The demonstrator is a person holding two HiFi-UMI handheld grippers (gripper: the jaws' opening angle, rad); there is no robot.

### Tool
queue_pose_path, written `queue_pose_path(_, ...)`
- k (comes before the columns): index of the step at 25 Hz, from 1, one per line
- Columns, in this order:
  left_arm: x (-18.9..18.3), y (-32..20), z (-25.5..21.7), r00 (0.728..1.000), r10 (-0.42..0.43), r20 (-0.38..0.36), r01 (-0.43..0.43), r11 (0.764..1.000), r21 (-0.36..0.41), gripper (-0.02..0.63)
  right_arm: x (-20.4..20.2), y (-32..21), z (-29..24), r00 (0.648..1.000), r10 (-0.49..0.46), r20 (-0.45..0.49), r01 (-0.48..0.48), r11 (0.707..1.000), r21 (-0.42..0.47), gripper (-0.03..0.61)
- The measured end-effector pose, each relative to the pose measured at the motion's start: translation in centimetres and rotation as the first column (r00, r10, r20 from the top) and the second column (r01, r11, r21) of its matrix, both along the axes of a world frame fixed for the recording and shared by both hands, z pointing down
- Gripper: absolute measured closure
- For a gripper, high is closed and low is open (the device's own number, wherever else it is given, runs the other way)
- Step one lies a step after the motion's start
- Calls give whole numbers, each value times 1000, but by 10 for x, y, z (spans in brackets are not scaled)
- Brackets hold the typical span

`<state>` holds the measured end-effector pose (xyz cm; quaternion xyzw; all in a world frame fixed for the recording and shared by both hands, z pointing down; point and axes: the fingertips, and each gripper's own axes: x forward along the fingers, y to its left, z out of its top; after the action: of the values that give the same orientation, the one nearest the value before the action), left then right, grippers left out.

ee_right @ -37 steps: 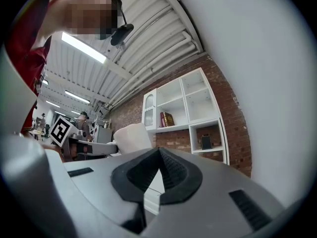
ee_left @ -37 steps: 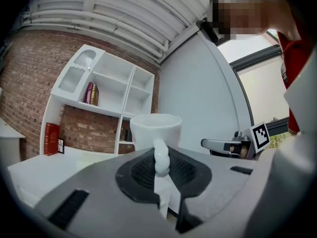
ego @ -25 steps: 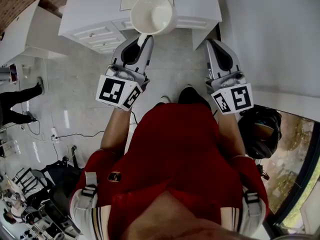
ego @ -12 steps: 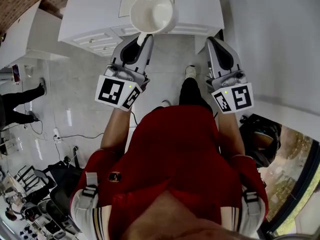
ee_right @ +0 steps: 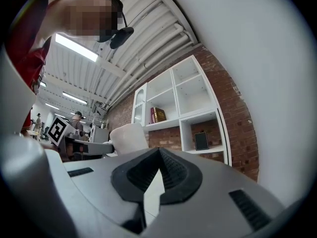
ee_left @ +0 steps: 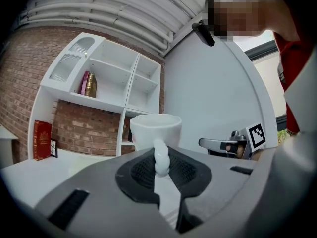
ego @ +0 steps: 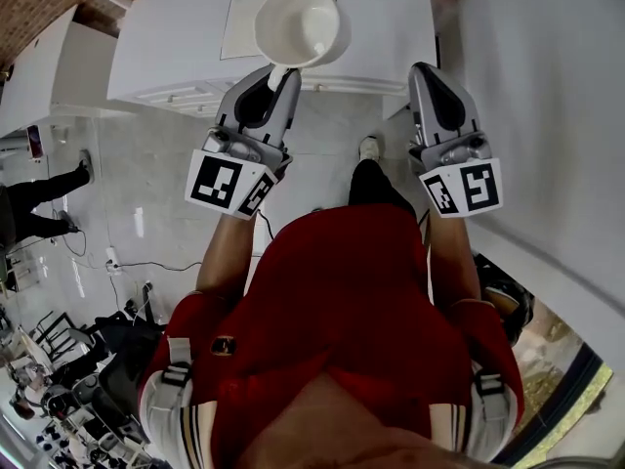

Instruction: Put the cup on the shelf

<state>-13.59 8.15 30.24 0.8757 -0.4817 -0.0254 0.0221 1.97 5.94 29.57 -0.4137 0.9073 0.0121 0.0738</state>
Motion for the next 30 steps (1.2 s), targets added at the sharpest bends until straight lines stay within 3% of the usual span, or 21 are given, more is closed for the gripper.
queue_pose_path(17, 65, -155, 20, 997, -59, 40, 61, 997, -46, 567, 66, -164, 10, 998, -55, 19, 55, 998, -15, 581)
queue_pose_path(30, 83, -217, 30, 992, -111, 60, 116, 989, -94, 567, 93, -231, -1, 996, -86, 3, 86, 996, -18, 581)
